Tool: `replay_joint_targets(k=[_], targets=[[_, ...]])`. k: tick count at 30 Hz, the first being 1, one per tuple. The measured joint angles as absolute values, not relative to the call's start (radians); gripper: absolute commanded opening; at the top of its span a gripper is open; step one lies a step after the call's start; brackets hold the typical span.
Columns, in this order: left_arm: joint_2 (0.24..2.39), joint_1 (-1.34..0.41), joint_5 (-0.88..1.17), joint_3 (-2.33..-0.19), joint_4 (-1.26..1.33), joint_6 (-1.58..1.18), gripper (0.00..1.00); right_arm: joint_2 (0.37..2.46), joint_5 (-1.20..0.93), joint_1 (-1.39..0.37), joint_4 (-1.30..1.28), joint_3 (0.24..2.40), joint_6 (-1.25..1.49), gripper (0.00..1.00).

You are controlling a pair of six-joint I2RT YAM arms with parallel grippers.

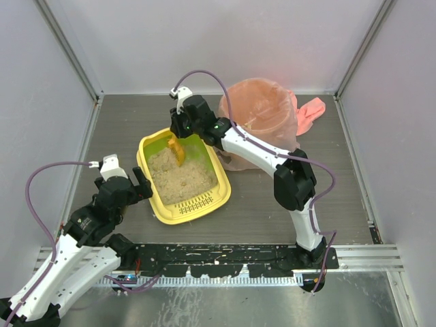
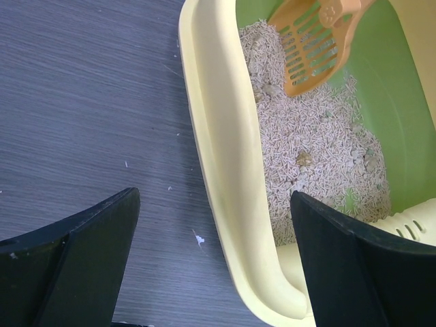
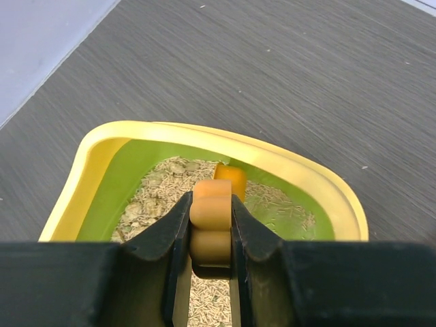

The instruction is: Clean the litter box

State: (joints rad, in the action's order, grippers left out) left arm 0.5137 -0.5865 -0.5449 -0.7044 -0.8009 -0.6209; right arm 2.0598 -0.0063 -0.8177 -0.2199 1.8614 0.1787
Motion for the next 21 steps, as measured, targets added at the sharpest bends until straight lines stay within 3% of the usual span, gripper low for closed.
replay_joint_targets(k=[21], targets=[[0.512,-0.587,-0.545,-0.700,-0.803,-0.621,0.93,2.097,-0.223,-0.821,-0.317,1.938,0.173,0.01]])
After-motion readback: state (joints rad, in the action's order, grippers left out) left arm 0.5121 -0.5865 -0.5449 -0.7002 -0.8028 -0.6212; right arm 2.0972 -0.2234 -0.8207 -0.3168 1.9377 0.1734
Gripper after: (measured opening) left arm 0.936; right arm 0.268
